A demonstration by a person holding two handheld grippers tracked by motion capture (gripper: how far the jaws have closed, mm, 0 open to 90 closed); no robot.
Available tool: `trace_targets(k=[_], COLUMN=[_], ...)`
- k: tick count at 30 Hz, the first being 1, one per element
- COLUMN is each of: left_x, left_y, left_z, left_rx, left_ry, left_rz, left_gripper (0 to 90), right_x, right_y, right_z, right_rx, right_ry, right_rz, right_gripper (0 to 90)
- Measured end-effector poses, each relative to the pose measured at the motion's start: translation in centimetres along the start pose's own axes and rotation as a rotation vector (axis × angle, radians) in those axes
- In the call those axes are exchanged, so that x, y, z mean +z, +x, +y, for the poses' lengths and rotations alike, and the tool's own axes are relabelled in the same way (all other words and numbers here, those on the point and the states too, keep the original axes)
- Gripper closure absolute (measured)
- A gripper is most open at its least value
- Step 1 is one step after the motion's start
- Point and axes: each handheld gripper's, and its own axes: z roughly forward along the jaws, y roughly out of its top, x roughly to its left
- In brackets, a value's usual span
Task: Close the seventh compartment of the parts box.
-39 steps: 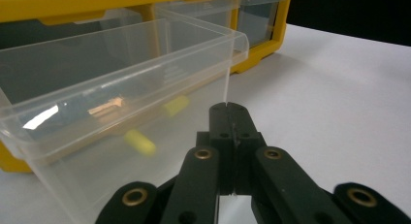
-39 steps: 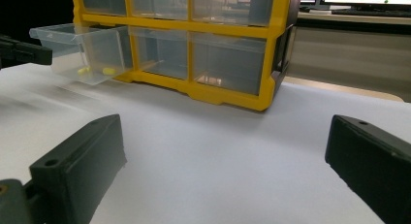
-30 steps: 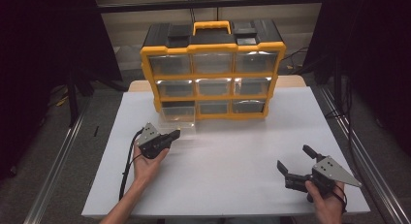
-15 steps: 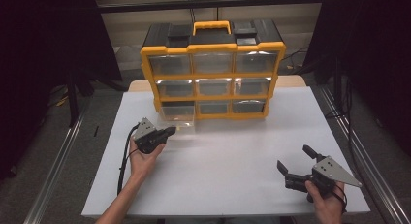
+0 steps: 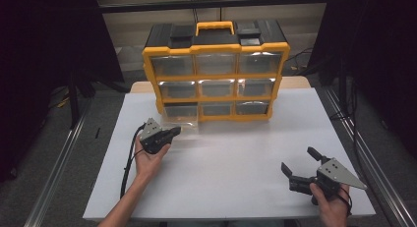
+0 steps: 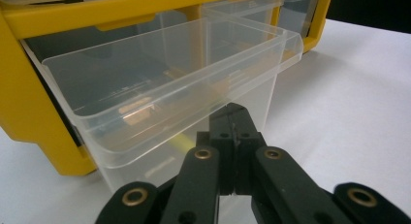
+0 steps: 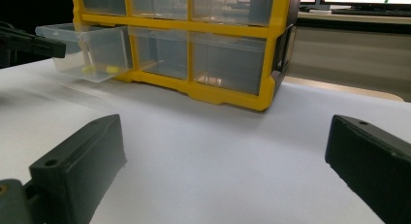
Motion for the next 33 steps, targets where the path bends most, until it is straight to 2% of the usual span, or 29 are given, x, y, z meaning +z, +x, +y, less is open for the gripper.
trace_targets(k=[2, 4, 5, 14, 16, 18, 21, 24, 30, 33], left_x=[0.1, 0.2, 0.2, 0.5, 0.6, 0.7, 0.9, 0.9, 1.3, 1.4], left_y=[0.1, 0.0, 0.1, 0.4, 0.6, 0.6, 0.6, 0.8, 0.9, 0.9], left_z=[0.1, 0.2, 0.3, 0.3, 0.4, 0.5, 0.6, 0.6, 0.7, 0.8], left_rx=[0.007, -0.003, 0.013, -0.005, 0.011, 0.011, -0.005, 0.013, -0.006, -0.002], left_ry=[-0.004, -0.003, 0.000, -0.003, 0.005, 0.002, -0.003, 0.006, 0.003, 0.008], left_rz=[-0.007, -0.001, 0.002, 0.010, 0.009, 0.013, 0.013, 0.025, 0.018, 0.033], left_gripper=[90.0, 90.0, 90.0, 90.0, 90.0, 90.0, 90.0, 90.0, 90.0, 90.0], right_x=[0.0, 0.1, 0.1, 0.0, 0.1, 0.0, 0.0, 0.0, -0.1, -0.1], right_y=[0.0, 0.0, 0.0, 0.0, 0.0, 0.0, 0.0, 0.0, 0.0, 0.0], right_z=[0.0, 0.0, 0.0, 0.0, 0.0, 0.0, 0.0, 0.0, 0.0, 0.0], right_rx=[-0.002, -0.002, -0.004, -0.005, -0.005, -0.004, -0.003, -0.006, -0.005, -0.004], right_ry=[0.000, 0.002, -0.001, -0.002, -0.002, -0.002, 0.001, -0.001, -0.001, -0.001], right_rz=[0.001, 0.003, 0.004, 0.002, 0.002, 0.002, 0.002, -0.001, 0.001, -0.001], right_gripper=[0.6, 0.6, 0.6, 0.6, 0.6, 0.6, 0.6, 0.6, 0.6, 0.6])
